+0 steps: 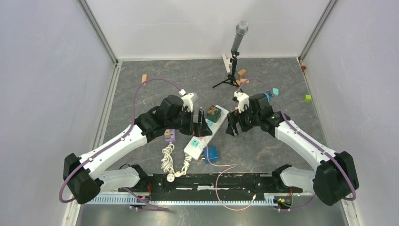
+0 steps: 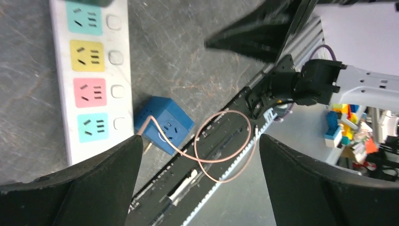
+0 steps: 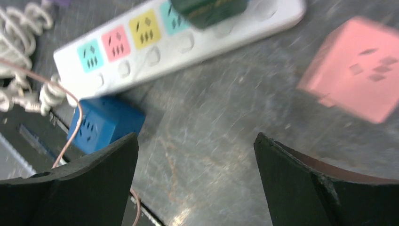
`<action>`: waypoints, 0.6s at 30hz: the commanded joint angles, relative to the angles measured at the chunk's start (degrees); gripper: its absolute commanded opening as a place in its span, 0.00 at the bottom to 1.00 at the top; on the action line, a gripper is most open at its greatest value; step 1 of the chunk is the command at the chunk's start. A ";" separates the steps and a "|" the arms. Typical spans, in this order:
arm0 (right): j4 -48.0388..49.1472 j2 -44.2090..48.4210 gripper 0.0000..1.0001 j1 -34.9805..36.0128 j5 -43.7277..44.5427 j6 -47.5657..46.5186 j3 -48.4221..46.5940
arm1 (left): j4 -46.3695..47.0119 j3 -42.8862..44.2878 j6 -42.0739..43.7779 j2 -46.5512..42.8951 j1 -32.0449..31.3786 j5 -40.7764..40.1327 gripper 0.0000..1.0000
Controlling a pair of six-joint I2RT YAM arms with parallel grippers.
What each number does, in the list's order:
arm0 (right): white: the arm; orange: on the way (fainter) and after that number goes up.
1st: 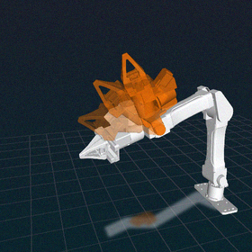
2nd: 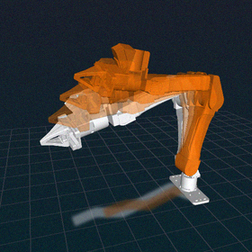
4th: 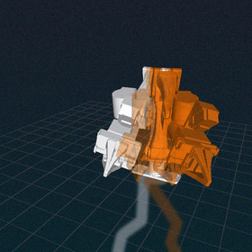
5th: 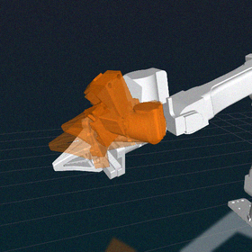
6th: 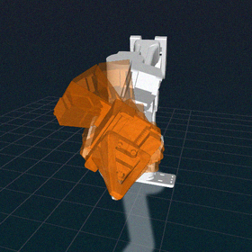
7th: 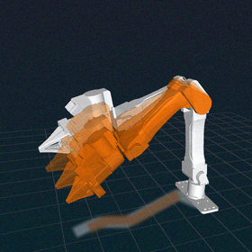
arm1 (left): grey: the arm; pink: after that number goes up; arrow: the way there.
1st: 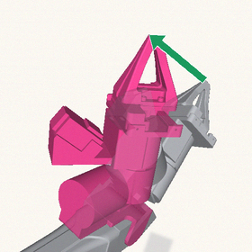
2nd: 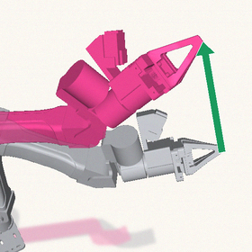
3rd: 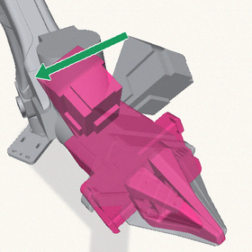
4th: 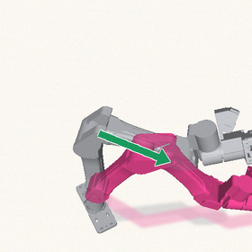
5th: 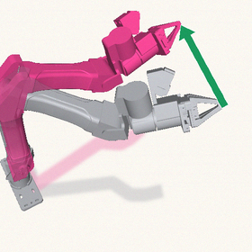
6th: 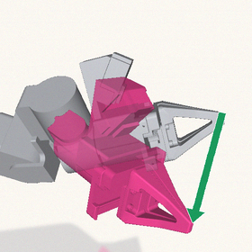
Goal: Insert the plug
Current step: Pick up the plug from the center of the board.
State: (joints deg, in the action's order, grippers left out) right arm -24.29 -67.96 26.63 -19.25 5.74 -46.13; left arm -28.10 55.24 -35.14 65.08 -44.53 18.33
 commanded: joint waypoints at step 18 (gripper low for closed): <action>-12.53 6.16 0.72 21.92 -16.13 -5.19 6.83 | 12.73 10.53 0.09 11.00 -0.39 -13.51 0.96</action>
State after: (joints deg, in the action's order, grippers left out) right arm -34.50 -62.28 44.86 -31.68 3.14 -39.62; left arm -18.02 61.84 -34.28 72.44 -44.86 5.19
